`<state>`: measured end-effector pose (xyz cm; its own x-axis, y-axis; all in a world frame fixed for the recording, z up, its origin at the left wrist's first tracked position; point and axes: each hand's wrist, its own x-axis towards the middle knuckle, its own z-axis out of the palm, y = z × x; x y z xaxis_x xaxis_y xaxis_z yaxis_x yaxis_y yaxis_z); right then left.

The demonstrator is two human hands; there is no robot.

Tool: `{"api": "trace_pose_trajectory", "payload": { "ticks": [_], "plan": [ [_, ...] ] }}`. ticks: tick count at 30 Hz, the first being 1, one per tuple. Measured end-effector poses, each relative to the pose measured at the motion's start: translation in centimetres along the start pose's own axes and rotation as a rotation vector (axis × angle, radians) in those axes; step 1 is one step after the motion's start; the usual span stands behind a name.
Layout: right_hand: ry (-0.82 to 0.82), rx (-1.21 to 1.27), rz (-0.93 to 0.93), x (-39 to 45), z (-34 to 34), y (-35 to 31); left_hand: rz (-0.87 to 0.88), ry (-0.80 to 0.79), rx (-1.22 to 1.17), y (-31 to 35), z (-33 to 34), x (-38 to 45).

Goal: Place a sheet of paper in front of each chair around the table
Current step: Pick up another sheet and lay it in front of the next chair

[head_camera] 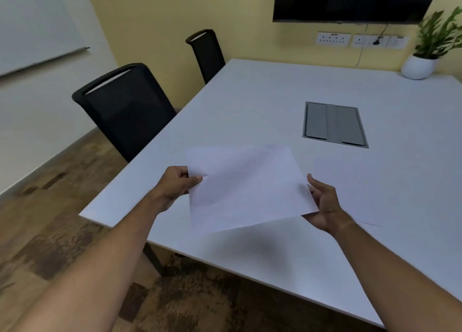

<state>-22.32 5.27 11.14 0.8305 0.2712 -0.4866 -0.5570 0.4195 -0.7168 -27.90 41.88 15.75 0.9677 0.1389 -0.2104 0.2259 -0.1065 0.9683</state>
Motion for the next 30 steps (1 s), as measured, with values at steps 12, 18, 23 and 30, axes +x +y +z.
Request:
{"api": "trace_pose_trajectory", "payload": {
  "ticks": [12, 18, 23, 30],
  "plan": [
    [0.129, -0.3, -0.05, 7.9, 12.1, 5.5, -0.099, 0.091, 0.063, -2.0, -13.0, 6.7],
    [0.179, -0.278, -0.077, 12.3, 15.1, 5.9, -0.189, 0.158, 0.037, -4.3, -15.3, 11.0],
    [0.189, -0.278, -0.062, 17.2, 16.6, 5.4, -0.2, 0.235, 0.056, -5.0, -16.6, 16.6],
    [0.204, -0.286, -0.044, 25.5, 18.9, 3.7, -0.23, 0.385, 0.124, -5.3, -18.7, 25.4]
  ]
}}
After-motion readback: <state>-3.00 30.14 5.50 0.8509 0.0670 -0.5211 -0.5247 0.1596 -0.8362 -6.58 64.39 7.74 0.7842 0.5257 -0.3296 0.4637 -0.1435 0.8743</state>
